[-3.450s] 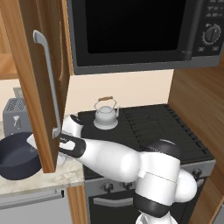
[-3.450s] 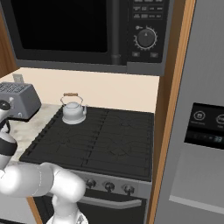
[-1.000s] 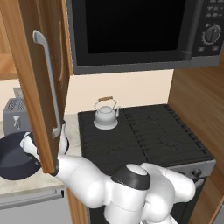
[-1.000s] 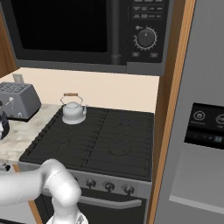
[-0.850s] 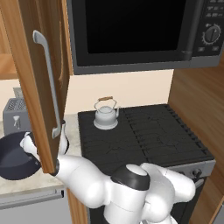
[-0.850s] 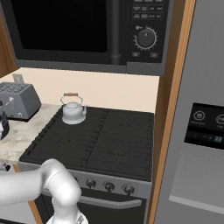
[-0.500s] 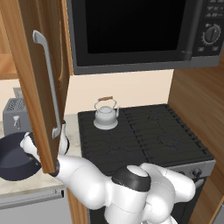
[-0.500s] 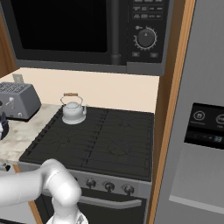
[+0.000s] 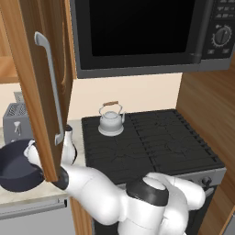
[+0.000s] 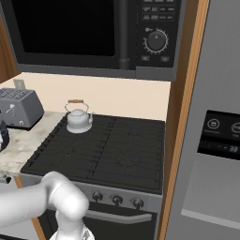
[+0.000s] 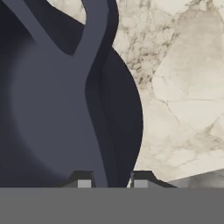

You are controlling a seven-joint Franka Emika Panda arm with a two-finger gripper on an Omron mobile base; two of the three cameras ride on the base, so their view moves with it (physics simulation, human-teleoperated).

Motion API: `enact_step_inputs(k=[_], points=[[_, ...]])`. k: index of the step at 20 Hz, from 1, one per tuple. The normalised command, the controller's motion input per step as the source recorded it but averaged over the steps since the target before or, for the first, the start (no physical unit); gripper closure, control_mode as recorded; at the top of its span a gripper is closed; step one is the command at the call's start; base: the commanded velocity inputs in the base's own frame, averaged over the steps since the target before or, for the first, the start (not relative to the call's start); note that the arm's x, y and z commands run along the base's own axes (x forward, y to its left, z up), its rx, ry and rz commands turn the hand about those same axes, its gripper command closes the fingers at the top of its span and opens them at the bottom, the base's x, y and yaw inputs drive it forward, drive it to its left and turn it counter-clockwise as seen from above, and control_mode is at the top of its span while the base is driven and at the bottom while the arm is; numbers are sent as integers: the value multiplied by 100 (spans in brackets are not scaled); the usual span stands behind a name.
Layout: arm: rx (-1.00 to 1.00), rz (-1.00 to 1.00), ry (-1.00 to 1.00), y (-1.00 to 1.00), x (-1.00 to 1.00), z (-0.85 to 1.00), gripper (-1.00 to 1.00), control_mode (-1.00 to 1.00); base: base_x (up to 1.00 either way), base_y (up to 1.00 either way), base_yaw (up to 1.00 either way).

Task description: Pick the kettle from the cabinet and place it on a stove burner. Then pick the pot from the counter and place it on another stove burner. Finally, turn both burners on.

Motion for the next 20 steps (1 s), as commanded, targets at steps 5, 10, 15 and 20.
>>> enact_step_inputs(k=[5,10,15,20], points=[[0,-1,-7,-34,-23,19,100,-100,0,0,0],[0,-2,-6,-38,-17,17,100,-100,0,0,0],[0,-2,-5,-30,-17,17,100,-100,0,0,0],[0,-3,-3,-30,-16,27,100,-100,0,0,0]])
